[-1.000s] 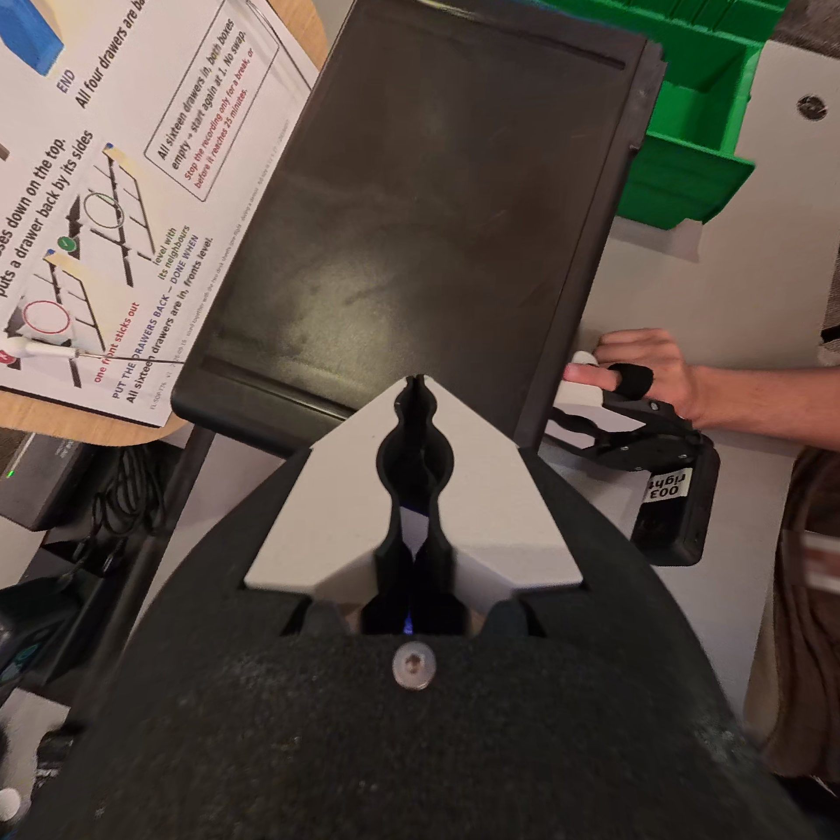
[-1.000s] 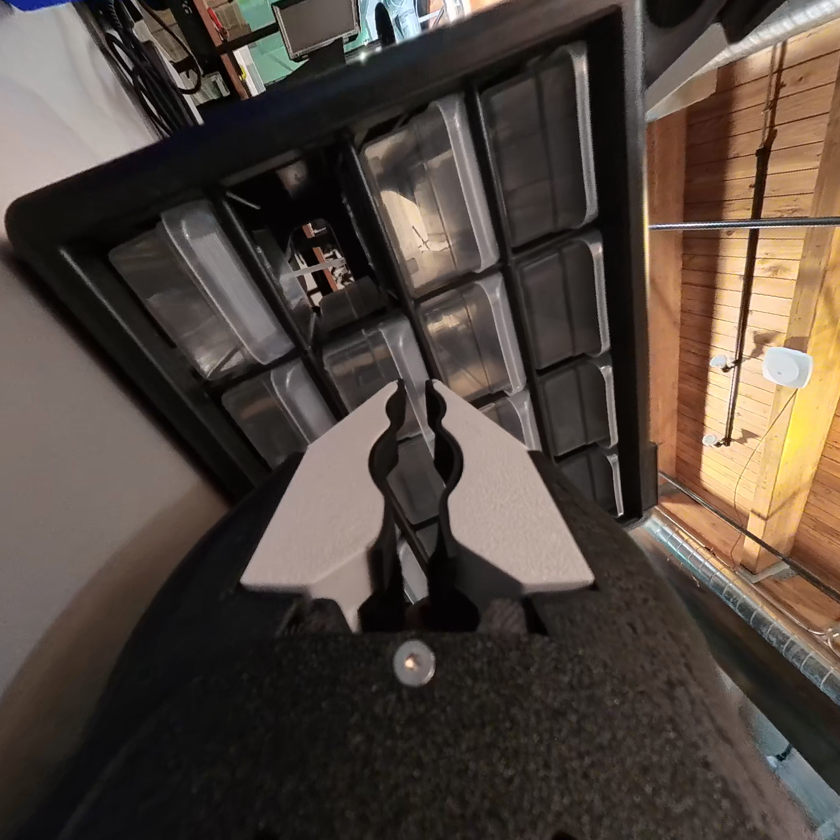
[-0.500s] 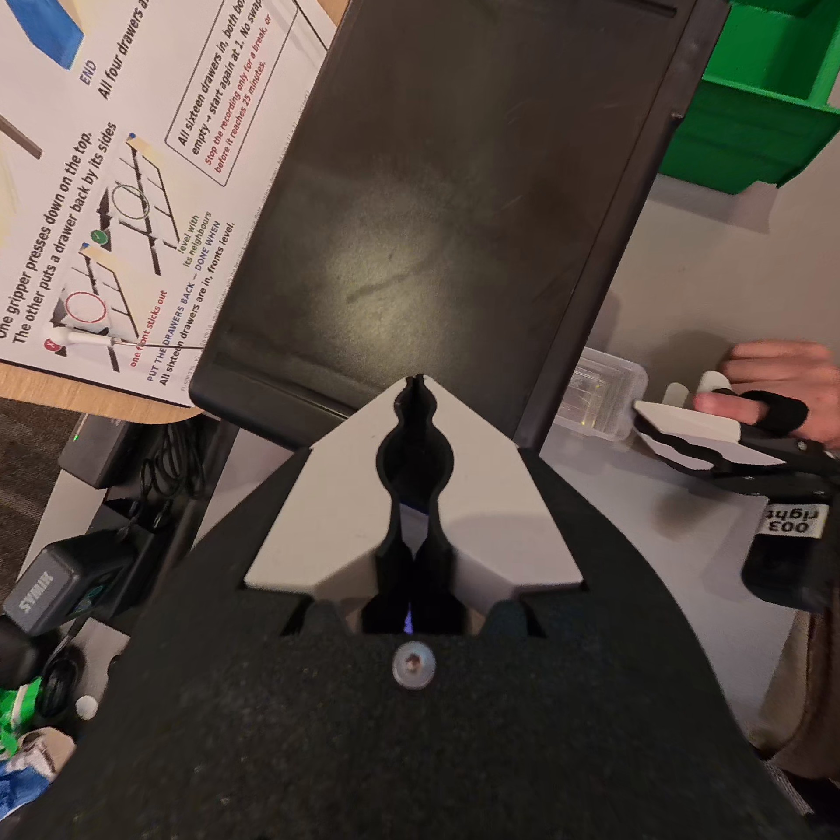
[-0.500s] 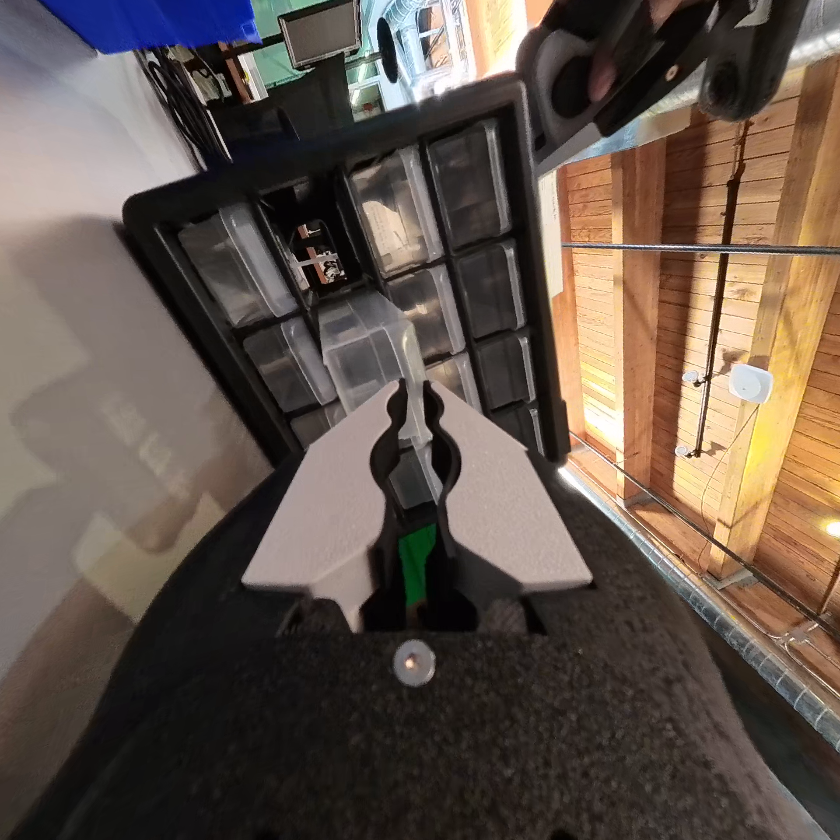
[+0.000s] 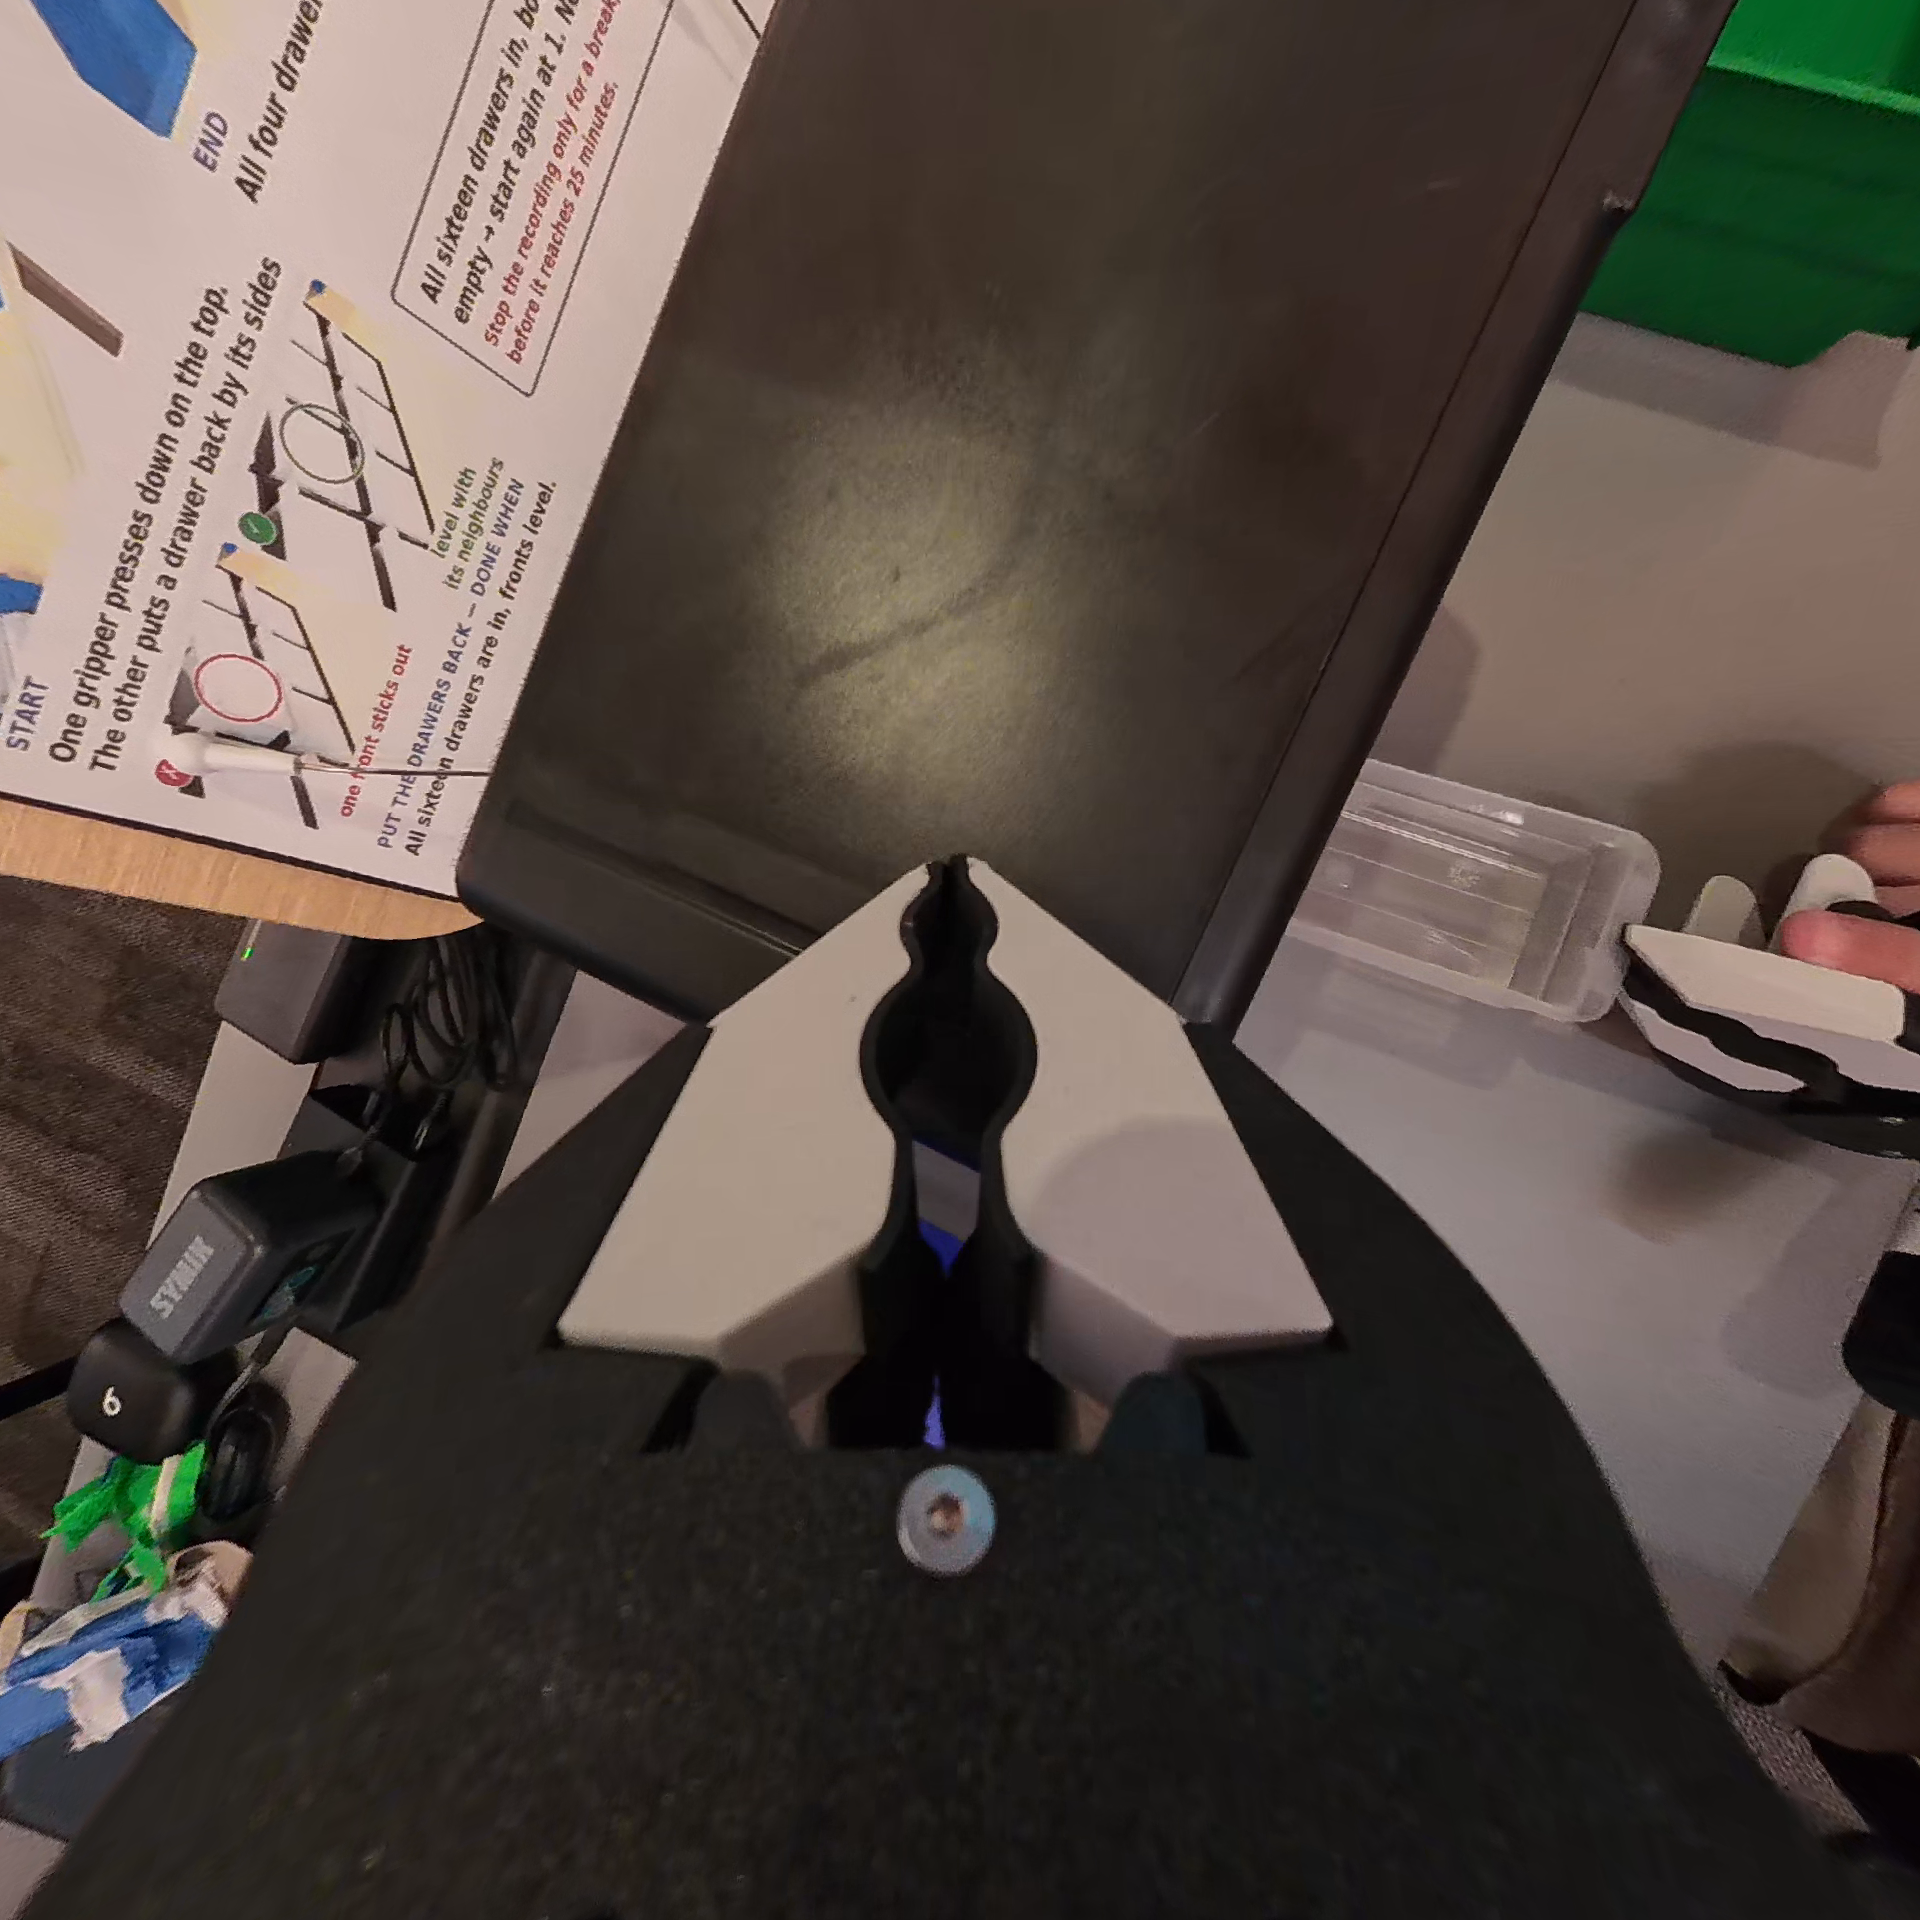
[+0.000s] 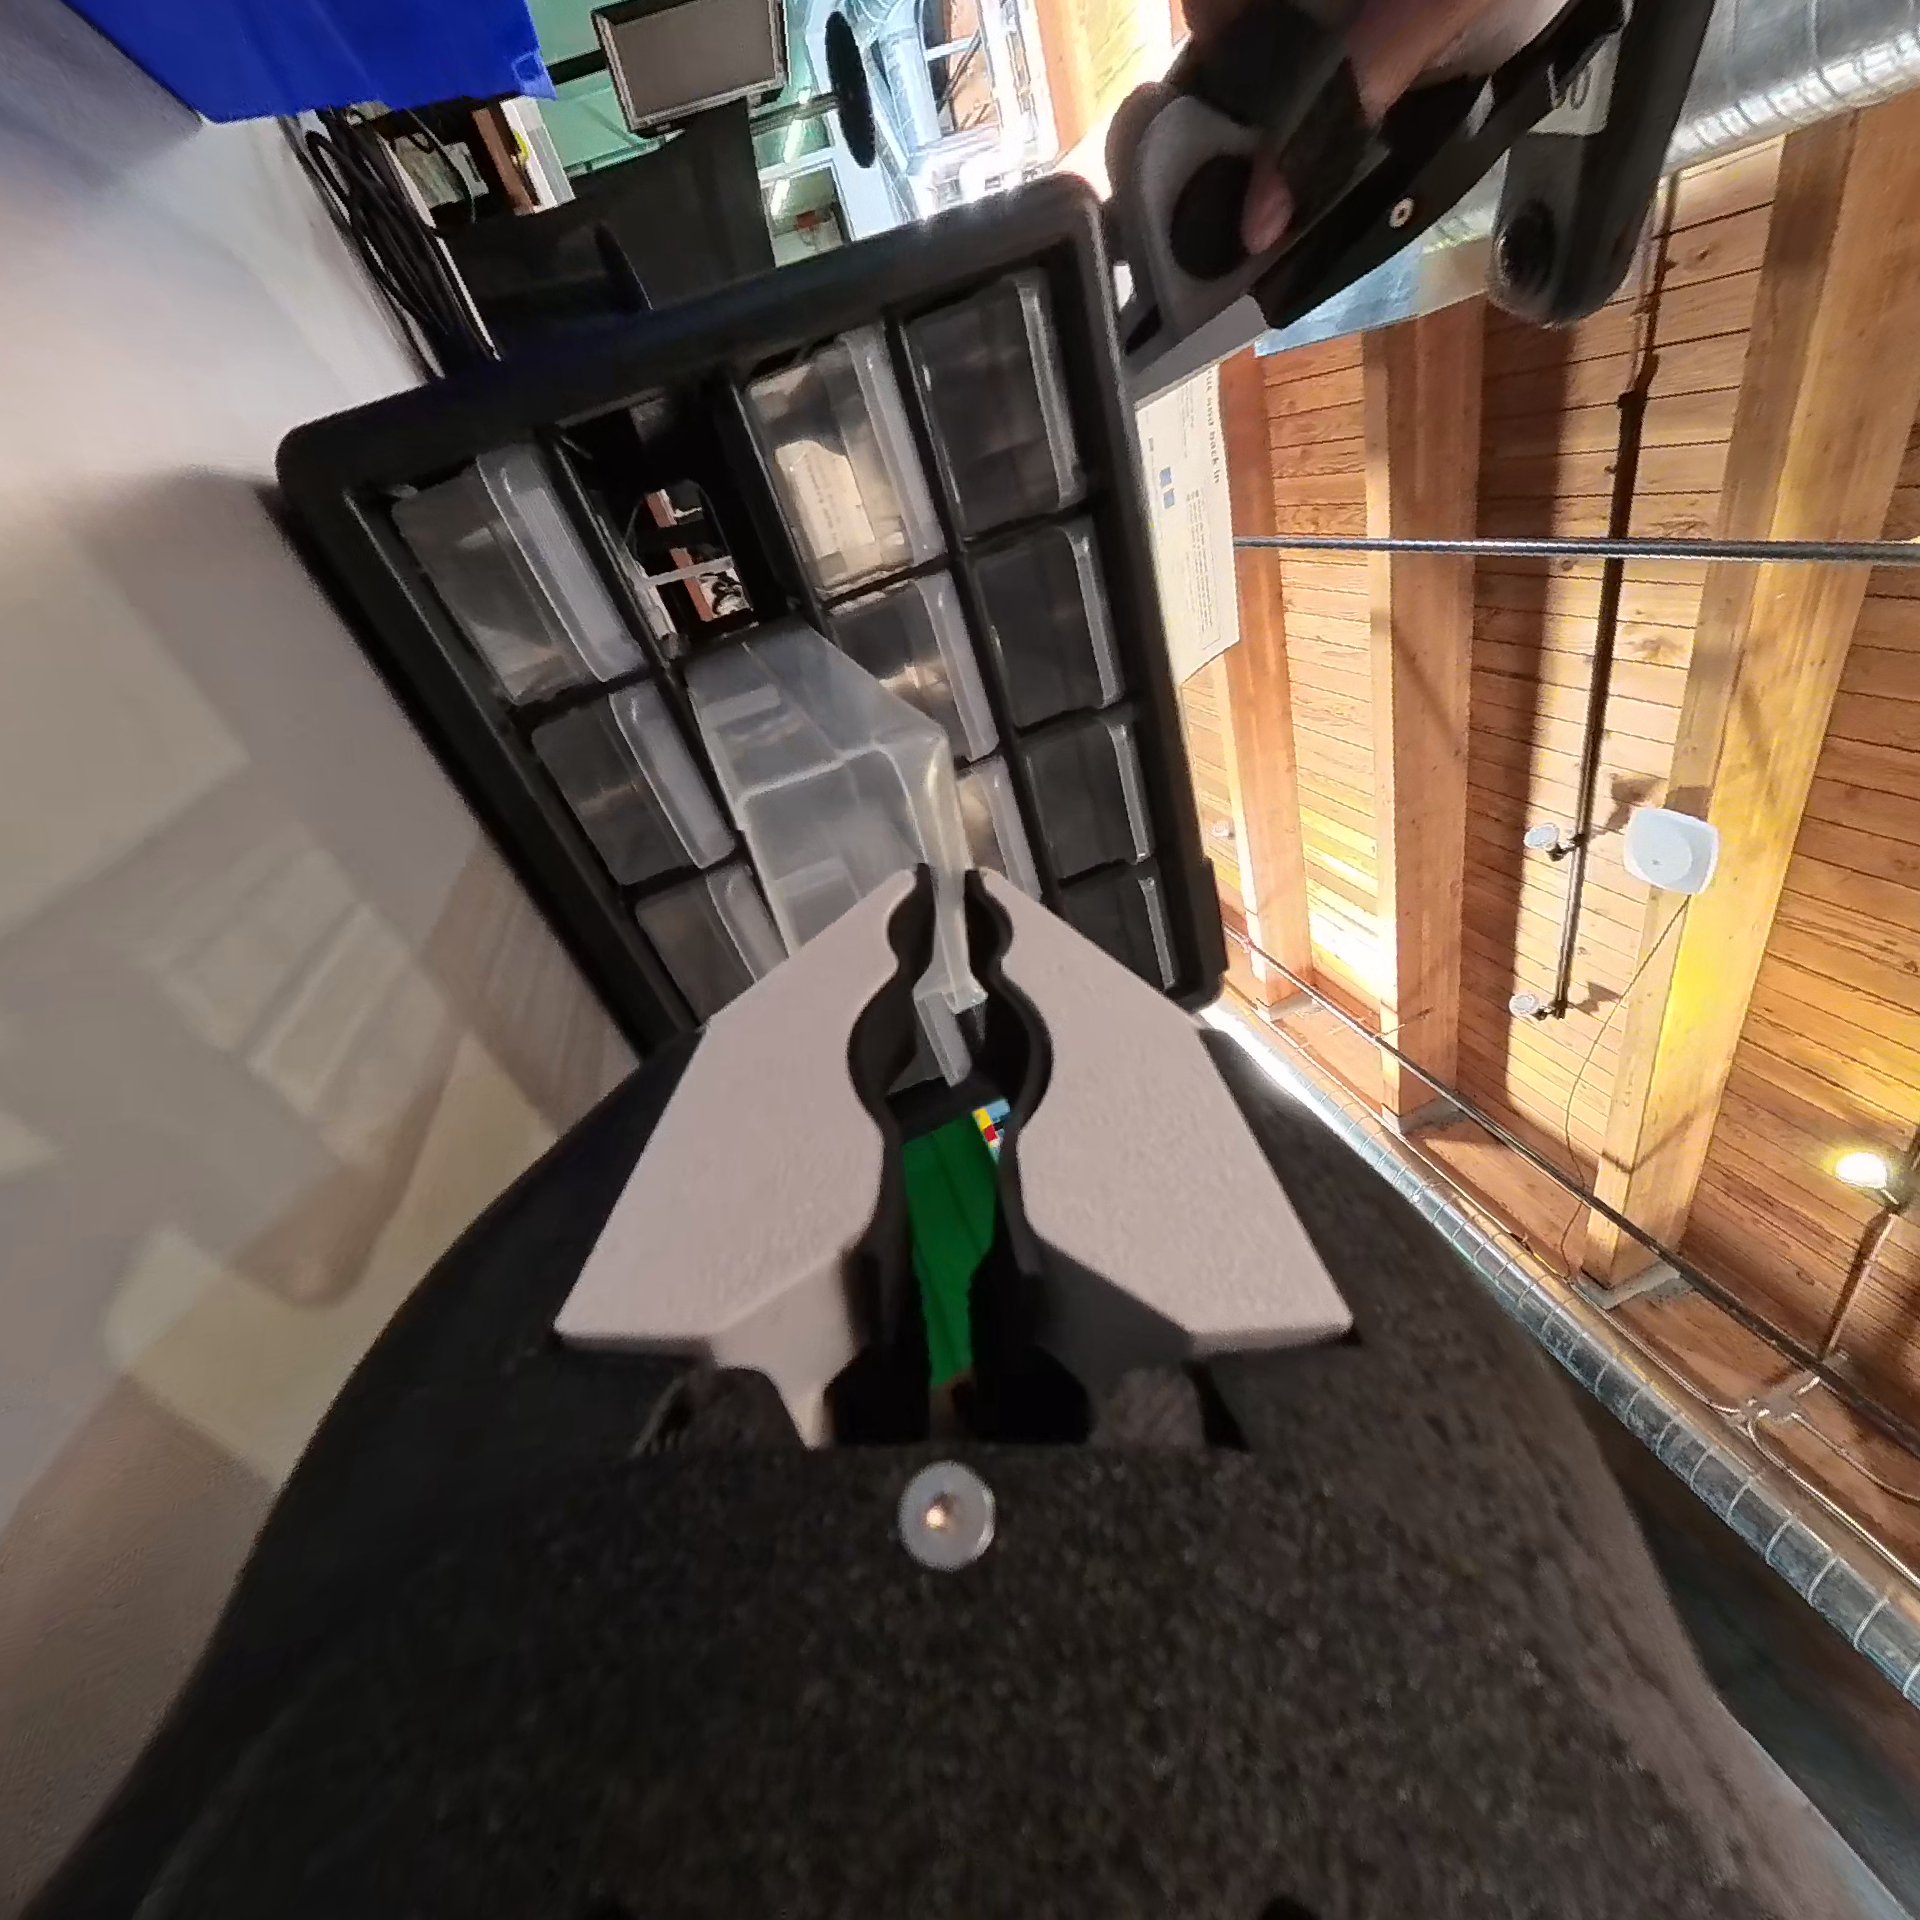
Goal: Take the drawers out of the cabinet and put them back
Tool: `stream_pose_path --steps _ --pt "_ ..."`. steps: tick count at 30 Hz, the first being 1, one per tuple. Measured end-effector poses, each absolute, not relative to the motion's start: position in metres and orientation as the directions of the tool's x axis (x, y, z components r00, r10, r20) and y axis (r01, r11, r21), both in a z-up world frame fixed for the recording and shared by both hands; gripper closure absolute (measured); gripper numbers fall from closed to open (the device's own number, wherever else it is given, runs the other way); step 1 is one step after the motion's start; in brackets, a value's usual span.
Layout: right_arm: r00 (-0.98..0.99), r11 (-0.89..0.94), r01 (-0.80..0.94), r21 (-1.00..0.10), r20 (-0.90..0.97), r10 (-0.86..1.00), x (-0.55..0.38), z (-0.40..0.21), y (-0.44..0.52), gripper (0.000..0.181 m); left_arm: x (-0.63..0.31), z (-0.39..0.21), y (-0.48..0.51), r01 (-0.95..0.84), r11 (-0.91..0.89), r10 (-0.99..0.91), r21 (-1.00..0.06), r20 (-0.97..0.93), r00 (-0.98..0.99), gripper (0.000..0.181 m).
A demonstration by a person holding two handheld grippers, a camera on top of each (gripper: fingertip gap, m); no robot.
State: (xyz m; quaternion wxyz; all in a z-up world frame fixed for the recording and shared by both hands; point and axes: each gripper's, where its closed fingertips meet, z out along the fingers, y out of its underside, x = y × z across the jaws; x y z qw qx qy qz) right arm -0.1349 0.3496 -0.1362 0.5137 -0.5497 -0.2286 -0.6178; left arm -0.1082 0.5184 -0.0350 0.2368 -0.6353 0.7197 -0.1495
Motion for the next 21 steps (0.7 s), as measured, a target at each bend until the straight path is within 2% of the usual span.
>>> stream_pose_path --steps 11,21 --pt "0.139 -0.342 0.892 -0.296 0.899 -0.416 -0.147 -0.124 0.334 0.178 -0.108 -0.035 0.518 -0.845 0.136 -0.987 -0.517 -0.143 -0.071 0.181" --pt "0.204 -0.293 0.902 -0.318 0.911 -0.359 -0.155 -0.127 0.312 0.180 -0.108 -0.035 0.518 -0.846 0.144 -0.985 -0.514 -0.158 -0.072 0.181"
